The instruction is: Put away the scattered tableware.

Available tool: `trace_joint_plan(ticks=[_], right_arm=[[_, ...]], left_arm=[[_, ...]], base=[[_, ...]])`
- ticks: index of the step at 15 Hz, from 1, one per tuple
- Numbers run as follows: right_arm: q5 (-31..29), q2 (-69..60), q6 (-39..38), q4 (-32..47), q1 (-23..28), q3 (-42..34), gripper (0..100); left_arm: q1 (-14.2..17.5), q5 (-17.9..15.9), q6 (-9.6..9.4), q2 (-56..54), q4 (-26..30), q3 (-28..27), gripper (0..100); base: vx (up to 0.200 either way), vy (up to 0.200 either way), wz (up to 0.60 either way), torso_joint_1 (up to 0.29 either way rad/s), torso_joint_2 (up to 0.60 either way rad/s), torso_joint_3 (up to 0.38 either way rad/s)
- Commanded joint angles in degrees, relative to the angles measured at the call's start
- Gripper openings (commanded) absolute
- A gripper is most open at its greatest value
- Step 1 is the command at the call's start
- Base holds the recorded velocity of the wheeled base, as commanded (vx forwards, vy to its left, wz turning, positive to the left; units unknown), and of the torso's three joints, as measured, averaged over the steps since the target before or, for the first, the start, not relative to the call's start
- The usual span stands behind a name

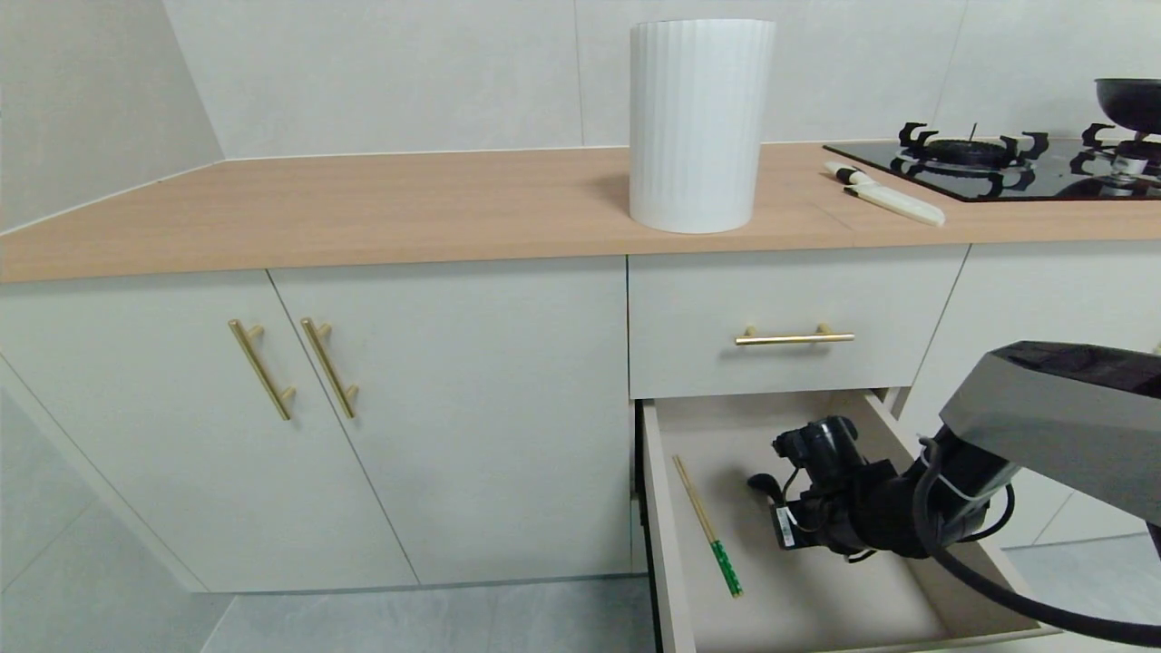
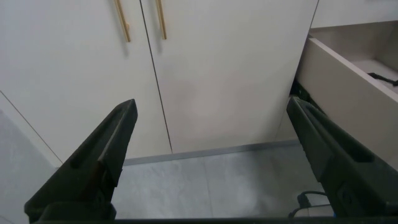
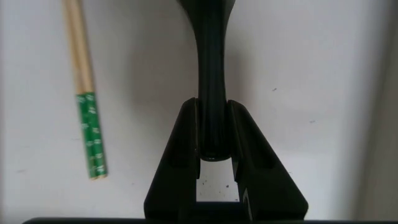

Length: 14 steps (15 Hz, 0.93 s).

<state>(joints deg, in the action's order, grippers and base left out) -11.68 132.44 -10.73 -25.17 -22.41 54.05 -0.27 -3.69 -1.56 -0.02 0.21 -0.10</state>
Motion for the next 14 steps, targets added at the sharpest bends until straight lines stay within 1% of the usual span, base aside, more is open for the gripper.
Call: trace_joint_plan(ticks=[1,10,11,14], right_arm=[[-0.01,1.51,0.09,0.04,-0.01,0.18,0],[-0.10,1.68,0.01,0.04,0.08,0.61,0],[-0.10,1.68,0.01,0.04,-0.01,0.61,100],[-0.10,1.68,0.09,0.04,0.08,0.61,100]], left_arm=[[0.00,0.00,-0.02,0.02,-0.03,0.01,100],[0.00,0.00,-0.02,0.02,-0.03,0.01,100],[0.00,0.00,-0.02,0.02,-0.03,0.01,100],[0.00,0.00,-0.02,0.02,0.06,0.01,100]], base=[[0.000,0.000,0.00,0.000,0.00,0.000],[0.000,0.000,0.00,0.000,0.00,0.000],[0.000,0.000,0.00,0.000,0.00,0.000],[0.000,0.000,0.00,0.000,0.00,0.000]])
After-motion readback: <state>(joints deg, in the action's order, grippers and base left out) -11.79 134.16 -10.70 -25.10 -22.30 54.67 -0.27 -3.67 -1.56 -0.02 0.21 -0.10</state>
